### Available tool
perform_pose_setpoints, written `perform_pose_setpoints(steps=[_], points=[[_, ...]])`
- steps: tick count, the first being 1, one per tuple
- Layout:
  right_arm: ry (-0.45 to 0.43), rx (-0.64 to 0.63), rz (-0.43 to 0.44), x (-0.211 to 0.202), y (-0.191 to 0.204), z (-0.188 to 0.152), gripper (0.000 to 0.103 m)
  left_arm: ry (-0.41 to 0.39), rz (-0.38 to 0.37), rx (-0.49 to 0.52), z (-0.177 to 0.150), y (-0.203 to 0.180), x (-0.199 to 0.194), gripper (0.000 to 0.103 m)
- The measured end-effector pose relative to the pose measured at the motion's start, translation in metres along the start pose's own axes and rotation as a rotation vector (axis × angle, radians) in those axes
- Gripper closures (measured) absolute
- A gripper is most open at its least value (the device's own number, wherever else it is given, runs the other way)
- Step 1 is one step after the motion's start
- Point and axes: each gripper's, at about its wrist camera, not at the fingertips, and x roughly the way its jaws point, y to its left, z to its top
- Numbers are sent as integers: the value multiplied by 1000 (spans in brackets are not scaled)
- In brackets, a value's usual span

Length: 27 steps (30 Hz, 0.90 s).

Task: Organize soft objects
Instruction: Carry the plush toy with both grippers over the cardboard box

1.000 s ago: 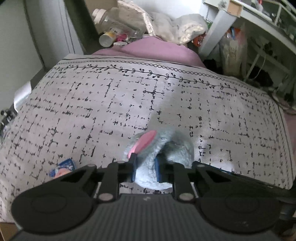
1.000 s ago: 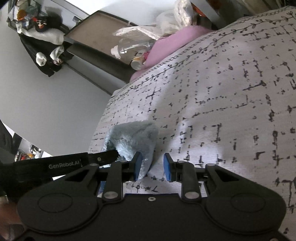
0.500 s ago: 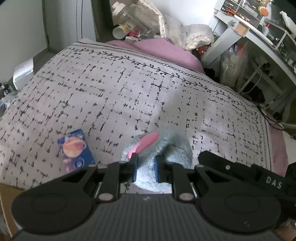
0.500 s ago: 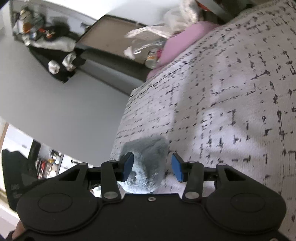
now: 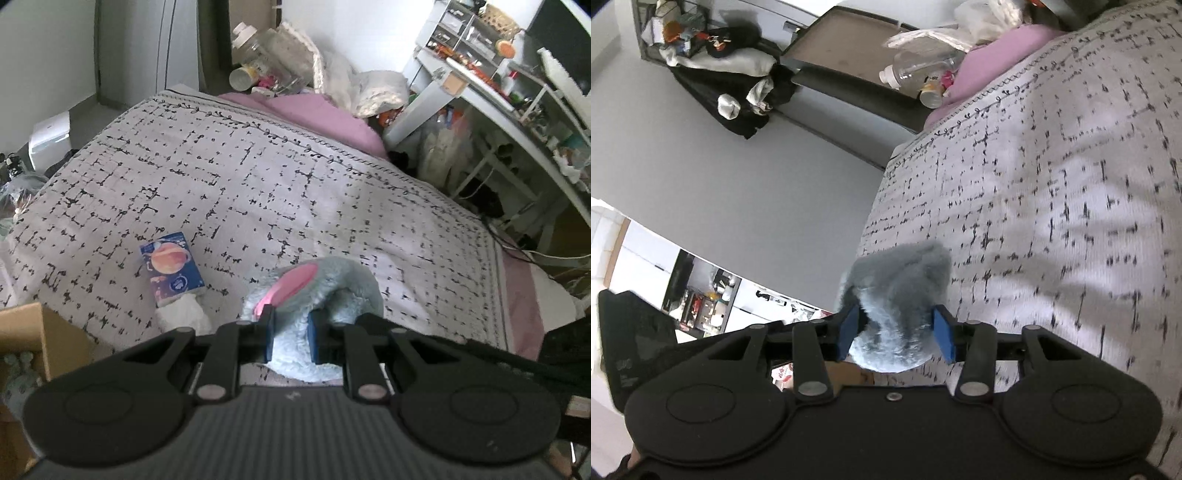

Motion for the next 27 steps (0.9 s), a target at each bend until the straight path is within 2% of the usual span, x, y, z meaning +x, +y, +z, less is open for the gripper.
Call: perform_pose_setpoints(steps=[6,14,27], points=[[-30,-81,2,-13,31,-12,79,-42,-14,-8,-8,6,-33,86],[-41,-160,-19,-23,71,-30,80,-69,-2,-34,-18,16,-74,86],[-74,-256,-31,-25,131,-57,80,-165,11,-66,-33,39,-132,86]])
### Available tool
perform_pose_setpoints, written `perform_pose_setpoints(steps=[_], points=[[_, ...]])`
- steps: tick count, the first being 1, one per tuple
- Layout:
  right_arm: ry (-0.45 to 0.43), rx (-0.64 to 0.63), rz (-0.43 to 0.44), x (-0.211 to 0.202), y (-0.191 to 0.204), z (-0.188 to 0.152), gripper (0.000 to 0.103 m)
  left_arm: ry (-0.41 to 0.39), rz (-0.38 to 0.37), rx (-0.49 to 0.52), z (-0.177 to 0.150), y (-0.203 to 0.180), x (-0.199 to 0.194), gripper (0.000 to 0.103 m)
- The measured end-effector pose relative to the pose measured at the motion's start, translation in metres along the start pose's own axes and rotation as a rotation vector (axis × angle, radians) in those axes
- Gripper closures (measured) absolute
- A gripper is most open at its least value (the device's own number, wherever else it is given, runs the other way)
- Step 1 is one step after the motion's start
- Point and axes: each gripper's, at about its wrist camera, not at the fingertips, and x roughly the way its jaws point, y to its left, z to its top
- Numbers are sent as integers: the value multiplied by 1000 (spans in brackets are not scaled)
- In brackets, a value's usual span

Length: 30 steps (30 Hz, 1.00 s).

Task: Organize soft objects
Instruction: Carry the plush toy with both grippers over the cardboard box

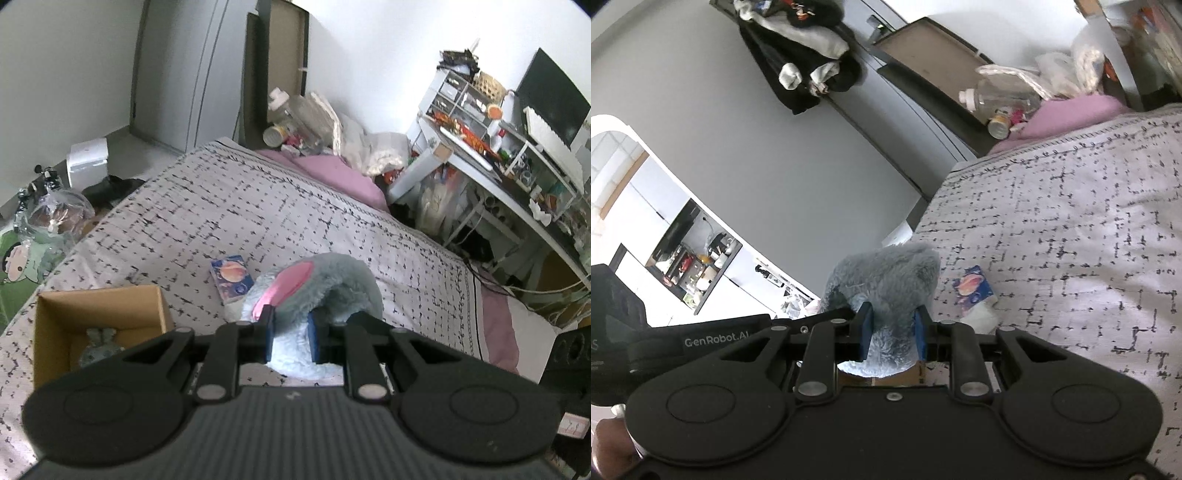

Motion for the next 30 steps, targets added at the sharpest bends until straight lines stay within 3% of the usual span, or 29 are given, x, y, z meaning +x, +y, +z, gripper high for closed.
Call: perform_pose_setpoints(steps=[19,30], points=[[45,-127,58,46,77,-13,80,-111,25,-109,2,80,-52,85],[169,-177,21,86,99,-41,80,-68,62,-223,-17,135,-42,85]])
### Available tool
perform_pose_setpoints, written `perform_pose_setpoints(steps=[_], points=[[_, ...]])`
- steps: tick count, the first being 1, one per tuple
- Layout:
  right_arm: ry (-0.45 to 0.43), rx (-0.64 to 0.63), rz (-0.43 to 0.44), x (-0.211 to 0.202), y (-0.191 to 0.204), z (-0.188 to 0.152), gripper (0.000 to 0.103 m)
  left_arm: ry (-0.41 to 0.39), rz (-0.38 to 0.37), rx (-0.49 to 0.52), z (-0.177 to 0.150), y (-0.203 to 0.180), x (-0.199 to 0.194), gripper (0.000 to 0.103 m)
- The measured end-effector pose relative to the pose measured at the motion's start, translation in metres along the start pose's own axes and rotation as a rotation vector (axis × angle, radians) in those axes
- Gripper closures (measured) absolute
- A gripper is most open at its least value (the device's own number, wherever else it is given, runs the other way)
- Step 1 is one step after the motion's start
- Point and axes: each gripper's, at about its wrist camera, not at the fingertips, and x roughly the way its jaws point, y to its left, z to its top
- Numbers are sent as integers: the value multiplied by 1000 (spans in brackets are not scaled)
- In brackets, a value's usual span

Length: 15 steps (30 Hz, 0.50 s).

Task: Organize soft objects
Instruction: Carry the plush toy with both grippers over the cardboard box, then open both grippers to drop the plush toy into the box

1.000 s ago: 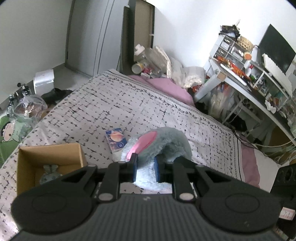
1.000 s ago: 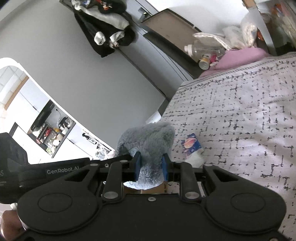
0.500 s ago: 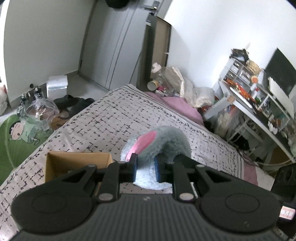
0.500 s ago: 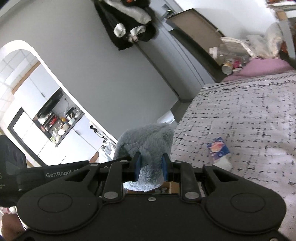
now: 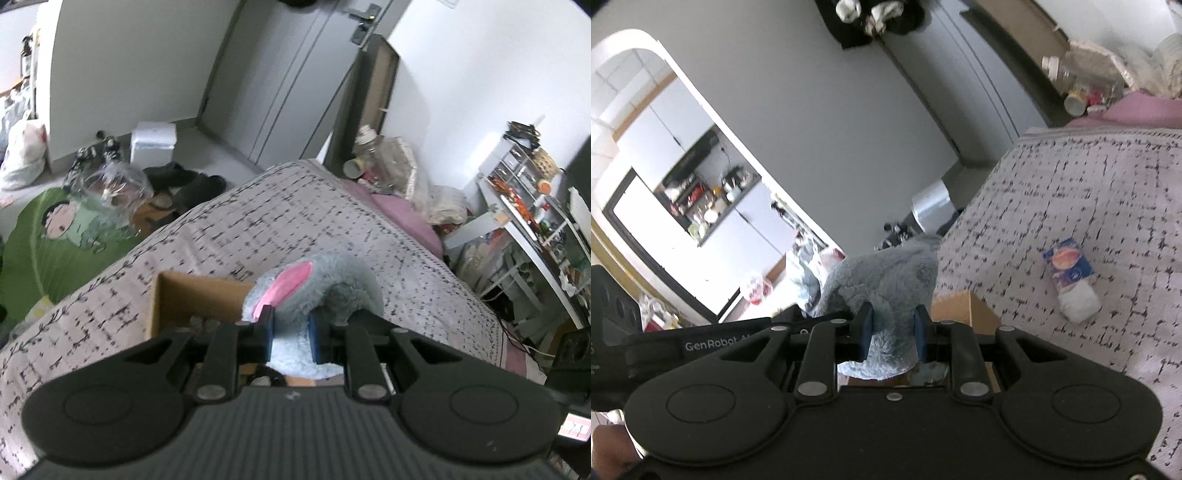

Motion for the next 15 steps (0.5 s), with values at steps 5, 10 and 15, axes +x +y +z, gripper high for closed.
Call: perform_pose_setpoints(steps=[5,10,15], points=[[55,-17,-4,16,9,-9,80,22,25,-33,-6,22,3,85],[94,-23,-16,30,17,-19,80,52,60,-58,-12,37,6,85],[112,28,-27,40,19,-25,80,64,83,-63,-13,49,11,84]])
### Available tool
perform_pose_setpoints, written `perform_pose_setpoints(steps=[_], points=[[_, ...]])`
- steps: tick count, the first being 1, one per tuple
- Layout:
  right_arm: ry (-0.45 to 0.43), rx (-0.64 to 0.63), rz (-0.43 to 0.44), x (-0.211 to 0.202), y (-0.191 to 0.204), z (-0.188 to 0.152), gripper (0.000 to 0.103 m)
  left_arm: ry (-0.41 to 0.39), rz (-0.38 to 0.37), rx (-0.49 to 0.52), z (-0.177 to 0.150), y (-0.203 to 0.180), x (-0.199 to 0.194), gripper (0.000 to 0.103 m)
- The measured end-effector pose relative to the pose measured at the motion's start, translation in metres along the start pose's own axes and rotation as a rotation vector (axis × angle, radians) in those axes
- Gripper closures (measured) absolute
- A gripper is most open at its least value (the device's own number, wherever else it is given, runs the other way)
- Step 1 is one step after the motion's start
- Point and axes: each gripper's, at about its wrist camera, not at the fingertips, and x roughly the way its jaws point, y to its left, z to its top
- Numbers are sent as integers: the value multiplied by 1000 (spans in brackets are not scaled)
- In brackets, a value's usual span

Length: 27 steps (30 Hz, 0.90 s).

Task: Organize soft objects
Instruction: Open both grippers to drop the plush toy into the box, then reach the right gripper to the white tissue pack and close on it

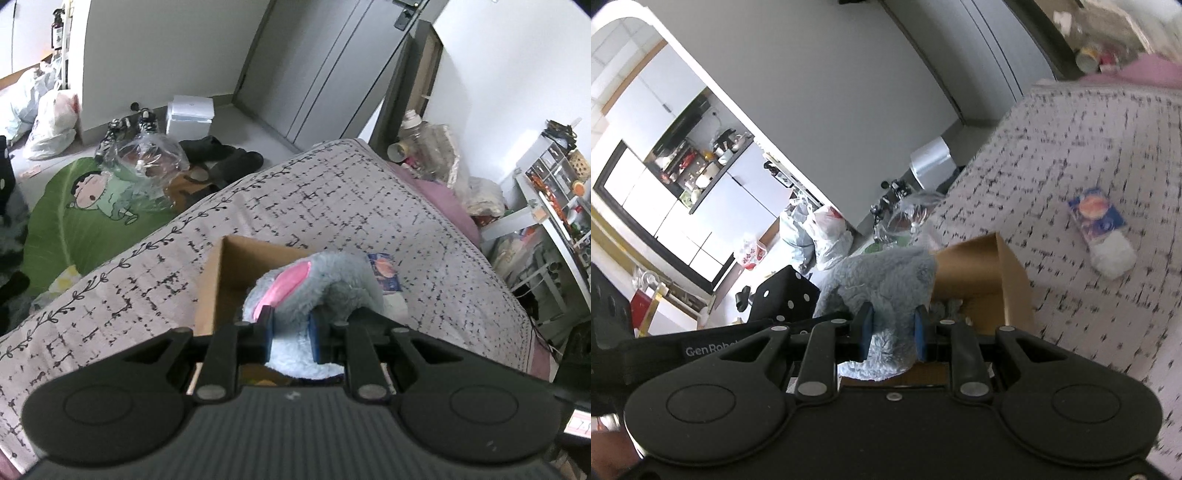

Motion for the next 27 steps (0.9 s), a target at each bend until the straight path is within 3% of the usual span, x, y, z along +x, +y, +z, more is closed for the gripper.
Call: perform_pose_setpoints(steps=[3,7,9,11,16,18,27], points=[[7,-6,0,6,2,-3,78,9,27,10,0,3,4,84],[-17,-21,-19,-2,-3,-1,72,39,122,96,4,-4,7,82],[-34,0,-17,-13,-9,1,47,41,122,124,5,-8,5,72],[-63,3,-12,-26,-14,3,36,34,121,143,7,-14,1,60],[-111,-14,-28,-51,-28,10,31,1,121,198,11,-38,-6,42],[-126,-16,-42,-58,-35,14,25,-14,117,227,12,-50,-9,35],[-155,-43,-79,-88,-66,21,10,-40,157,349,18,-93,-8,30]])
